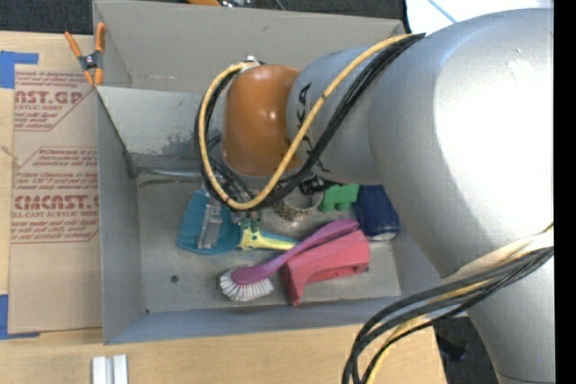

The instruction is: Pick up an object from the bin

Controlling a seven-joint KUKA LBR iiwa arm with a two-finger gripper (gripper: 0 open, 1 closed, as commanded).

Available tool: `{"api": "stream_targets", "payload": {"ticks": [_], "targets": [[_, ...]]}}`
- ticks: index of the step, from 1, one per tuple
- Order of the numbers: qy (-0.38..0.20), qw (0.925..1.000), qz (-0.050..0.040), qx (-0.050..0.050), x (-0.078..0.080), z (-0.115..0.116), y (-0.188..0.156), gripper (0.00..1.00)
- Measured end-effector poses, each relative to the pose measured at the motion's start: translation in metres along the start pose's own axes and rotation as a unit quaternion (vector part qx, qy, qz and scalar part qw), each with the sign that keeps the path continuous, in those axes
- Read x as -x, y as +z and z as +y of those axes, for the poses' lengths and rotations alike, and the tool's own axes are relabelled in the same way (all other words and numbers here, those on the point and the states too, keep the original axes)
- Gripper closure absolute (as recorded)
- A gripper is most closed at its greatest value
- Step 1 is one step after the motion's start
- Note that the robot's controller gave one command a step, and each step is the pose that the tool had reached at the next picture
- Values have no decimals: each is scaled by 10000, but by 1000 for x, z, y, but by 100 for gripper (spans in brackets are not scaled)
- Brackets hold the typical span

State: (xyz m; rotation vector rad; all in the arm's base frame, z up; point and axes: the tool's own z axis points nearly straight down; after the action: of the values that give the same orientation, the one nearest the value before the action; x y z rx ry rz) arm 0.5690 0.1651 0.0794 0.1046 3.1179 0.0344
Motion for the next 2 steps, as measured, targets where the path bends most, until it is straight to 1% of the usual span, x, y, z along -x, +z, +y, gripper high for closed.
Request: {"api": "stream_targets", "payload": {"ticks": [1, 2], "targets": [[25, 10000, 5, -5, -1, -7, -11, 100], [-120, 9999, -19, 39, 11, -12, -10, 100]]}}
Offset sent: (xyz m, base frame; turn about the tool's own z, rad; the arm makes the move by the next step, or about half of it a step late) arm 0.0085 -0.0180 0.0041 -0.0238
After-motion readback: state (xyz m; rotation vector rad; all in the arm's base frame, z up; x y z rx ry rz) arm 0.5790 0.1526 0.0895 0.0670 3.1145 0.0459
